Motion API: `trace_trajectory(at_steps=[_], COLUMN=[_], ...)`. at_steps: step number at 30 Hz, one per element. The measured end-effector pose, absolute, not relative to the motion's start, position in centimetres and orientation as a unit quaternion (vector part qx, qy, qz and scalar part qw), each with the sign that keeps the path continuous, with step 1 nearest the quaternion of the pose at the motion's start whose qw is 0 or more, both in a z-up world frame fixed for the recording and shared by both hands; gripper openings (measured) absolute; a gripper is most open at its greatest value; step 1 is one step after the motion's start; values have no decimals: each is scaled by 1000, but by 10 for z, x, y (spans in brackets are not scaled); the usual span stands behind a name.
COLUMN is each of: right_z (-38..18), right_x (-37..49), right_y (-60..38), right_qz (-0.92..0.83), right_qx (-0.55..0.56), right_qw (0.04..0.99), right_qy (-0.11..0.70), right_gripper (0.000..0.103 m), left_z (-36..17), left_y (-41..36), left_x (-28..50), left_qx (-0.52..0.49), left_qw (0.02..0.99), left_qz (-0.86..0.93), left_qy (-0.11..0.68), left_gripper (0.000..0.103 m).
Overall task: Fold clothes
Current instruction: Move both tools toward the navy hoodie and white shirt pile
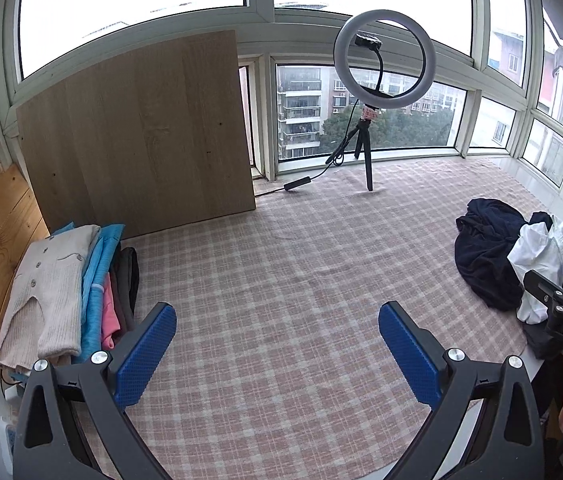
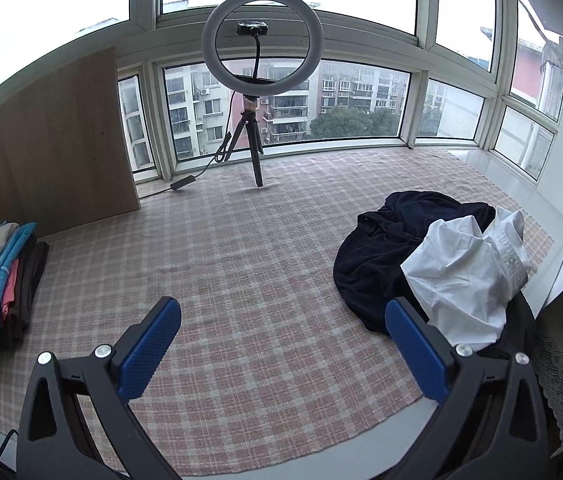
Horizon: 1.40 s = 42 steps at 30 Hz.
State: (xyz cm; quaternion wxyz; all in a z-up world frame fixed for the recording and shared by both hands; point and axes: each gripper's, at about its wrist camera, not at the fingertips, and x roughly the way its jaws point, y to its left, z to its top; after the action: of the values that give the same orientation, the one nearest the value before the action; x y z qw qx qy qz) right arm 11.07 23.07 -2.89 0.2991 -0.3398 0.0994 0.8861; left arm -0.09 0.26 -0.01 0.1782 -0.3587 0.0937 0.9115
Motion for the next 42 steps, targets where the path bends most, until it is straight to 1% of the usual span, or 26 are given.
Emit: trace_trajectory(at_steps=[5,10,14,18,23,25,27,29,31,32,33,35,37,40,42], right_z=[-32,-42,-41,-35,-33,-38,-45,-47,-45,-43,-40,-36,-38,-63,-89], right_x=[124,162,211,267,300,297,287,274,253,239,226,199,166,123,111], right_y=[245,276,316,364,428,454,477,496,513,521,529,545,561,593,617], right_qz=[880,882,853,826,811,816,820,834,849,855,862,873,881,862,832], right_qx=[-336,-313,-313,-301,-292,-299,-311,-315,-319,-322,-325,-330,-346,-400,-447], right_qw=[311,293,370,432,463,448,427,389,349,331,312,275,252,258,285], right_qy=[125,197,195,201,207,210,222,234,237,235,233,229,201,174,164], right_gripper=[103,103,103,103,102,100,91,69,61,61,61,61,61,61,61], left_z=[-1,-3,-2,-1,2,7,10,12,15,15,18,24,22,12,3], left_y=[19,33,46,64,101,119,138,159,181,191,199,213,225,234,235], left_x=[-7,-18,-30,-41,-54,-58,-61,-62,-61,-59,-58,-56,-53,-52,-51], left_qx=[-361,-363,-361,-354,-356,-358,-367,-371,-369,-365,-360,-360,-363,-376,-385], left_qw=[201,219,225,225,221,217,213,212,206,201,192,187,176,154,136], left_qz=[906,900,901,903,904,904,902,900,901,903,909,910,910,907,905], left_qy=[97,98,84,89,89,85,80,84,95,104,88,85,94,110,120], left_gripper=[102,102,102,102,102,102,102,102,102,102,102,102,102,102,102])
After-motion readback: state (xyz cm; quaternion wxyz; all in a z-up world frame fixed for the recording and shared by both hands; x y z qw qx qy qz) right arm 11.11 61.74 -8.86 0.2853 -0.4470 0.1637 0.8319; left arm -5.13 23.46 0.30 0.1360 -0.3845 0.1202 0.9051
